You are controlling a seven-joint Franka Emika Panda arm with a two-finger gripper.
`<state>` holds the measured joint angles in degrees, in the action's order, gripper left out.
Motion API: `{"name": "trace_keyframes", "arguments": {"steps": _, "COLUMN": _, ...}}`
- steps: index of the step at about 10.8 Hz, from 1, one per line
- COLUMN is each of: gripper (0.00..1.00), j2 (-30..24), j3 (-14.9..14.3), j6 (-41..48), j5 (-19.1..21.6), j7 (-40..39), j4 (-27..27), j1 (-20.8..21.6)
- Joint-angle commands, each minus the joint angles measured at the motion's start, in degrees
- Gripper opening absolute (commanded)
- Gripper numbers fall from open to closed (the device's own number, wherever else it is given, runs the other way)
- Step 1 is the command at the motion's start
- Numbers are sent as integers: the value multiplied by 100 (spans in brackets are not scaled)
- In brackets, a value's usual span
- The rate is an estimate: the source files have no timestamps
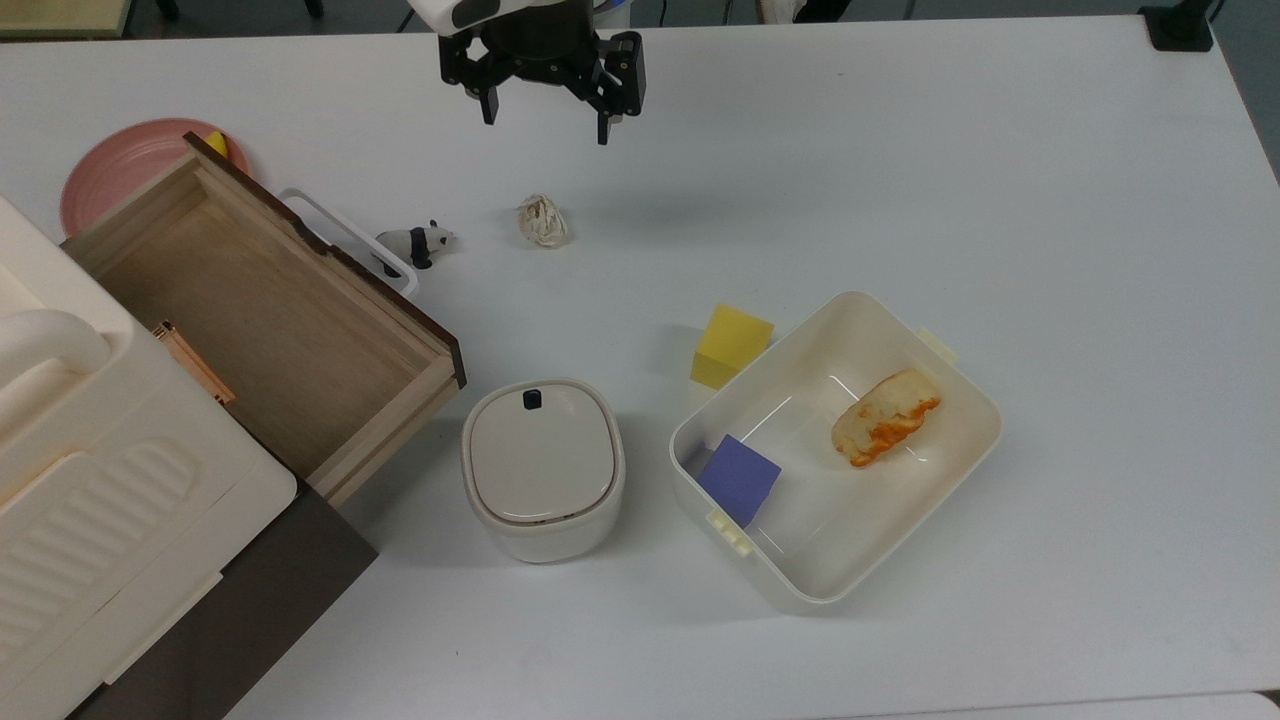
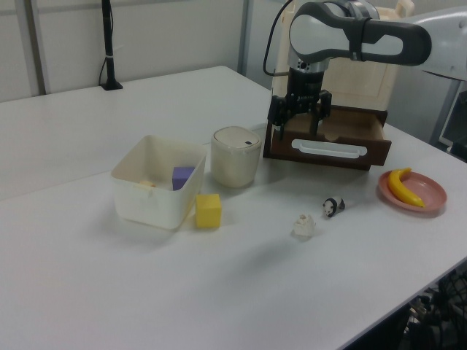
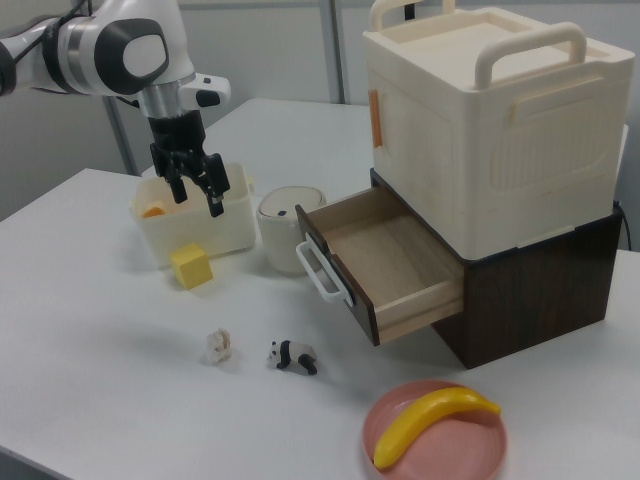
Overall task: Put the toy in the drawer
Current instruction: 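Move the gripper down over the black-and-white panda toy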
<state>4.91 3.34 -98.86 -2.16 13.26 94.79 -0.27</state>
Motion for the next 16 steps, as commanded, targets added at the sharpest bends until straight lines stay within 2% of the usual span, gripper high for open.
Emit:
{"name": "trace_keyframes", "arguments": {"steps": 1, "gripper": 100, "j2": -8, "j3": -44, "j6": 148, "j5": -82, "j7": -635, "j4": -48, "j1": 1}}
{"name": "trace_keyframes", "arguments": {"steps": 4, "gripper": 100, "j2": 62, "j3": -52, "j6": 165, "j5": -74, "j7": -649, "j4": -22, "j1": -17}}
{"name": "trace_keyframes", "arguments": {"steps": 7, "gripper": 100, "j2": 150, "j3": -79, "j6": 104, "j5": -83, "j7": -1094, "j4": 13, "j1": -306}}
{"name": "trace_keyframes", "arguments": {"steps": 9, "gripper": 100, "j2": 229, "j3": -358, "j6": 51, "j5": -91, "j7": -1640, "j4": 206, "j1": -369}}
{"name": "trace_keyframes", "arguments": {"steps": 12, "gripper": 100, "j2": 282, "j3": -746, "j6": -833, "j5": -258, "j7": -1572, "j4": 1029, "j1": -325}}
{"name": "trace_keyframes", "arguments": {"steps": 14, "gripper": 100, "j2": 343, "j3": -922, "j6": -1318, "j5": -276, "j7": -838, "j4": 1531, "j1": -316}}
{"name": "trace_keyframes", "arguments": {"steps": 16, "gripper": 100, "j2": 397, "j3": -923, "j6": -1757, "j5": -521, "j7": 347, "j4": 1831, "j1": -316}}
